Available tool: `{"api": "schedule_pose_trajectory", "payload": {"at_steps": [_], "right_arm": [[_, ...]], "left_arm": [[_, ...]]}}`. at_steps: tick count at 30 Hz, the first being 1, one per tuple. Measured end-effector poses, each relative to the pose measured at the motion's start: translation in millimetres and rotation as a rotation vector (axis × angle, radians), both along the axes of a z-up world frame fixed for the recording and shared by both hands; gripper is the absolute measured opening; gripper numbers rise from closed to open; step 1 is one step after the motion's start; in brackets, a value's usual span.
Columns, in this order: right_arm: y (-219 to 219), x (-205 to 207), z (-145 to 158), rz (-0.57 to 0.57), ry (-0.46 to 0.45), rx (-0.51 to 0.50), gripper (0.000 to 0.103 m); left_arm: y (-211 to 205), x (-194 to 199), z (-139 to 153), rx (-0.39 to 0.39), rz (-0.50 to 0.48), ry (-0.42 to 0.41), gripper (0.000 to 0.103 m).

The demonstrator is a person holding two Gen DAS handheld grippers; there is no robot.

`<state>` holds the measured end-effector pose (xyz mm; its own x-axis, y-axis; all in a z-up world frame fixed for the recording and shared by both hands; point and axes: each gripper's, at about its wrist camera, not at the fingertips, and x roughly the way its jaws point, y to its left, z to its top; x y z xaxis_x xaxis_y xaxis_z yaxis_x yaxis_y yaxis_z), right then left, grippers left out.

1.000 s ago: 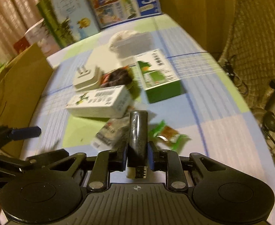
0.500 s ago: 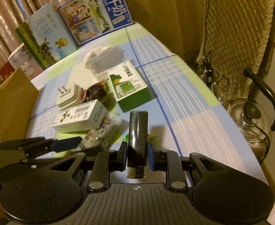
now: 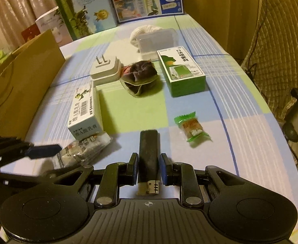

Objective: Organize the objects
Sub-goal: 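Grasp the clear snack packet with the left gripper while the right gripper holds the black item, then carry both items over the cardboard box and open both grippers to drop them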

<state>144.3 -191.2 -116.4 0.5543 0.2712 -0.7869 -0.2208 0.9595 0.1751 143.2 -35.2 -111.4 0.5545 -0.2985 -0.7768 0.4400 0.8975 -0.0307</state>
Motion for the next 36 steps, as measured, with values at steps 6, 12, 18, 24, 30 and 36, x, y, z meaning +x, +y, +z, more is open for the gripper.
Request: {"api": "schedule_pose_trajectory", "payload": {"at_steps": [6,12,18,24,30,36], "right_arm": [[1,2,-1,-0.001,-0.008,-0.013,0.019],[10,0,-3,0.032,-0.040,-0.075,0.019],[7,-2,-2,0.006,-0.047,-0.074,0.019],[5,-15,19,-0.009,-0.074,-0.045,0.019],[7,-25,44,-0.019,-0.098,-0.012,0.019],[33,-29,89,0.038,-0.172,0.036,0.019]], "left_arm": [[-15,17,-9,0.002,-0.062,-0.013,0.045],[-22,10,-5,0.027,-0.085,0.008,0.032],[-17,-16,-2,0.028,-0.080,0.026,0.031],[-15,-30,9,0.005,-0.052,0.019,0.031],[-6,-32,27,-0.025,0.029,0.004,0.031],[9,-33,62,-0.026,0.065,-0.051,0.031]]}}
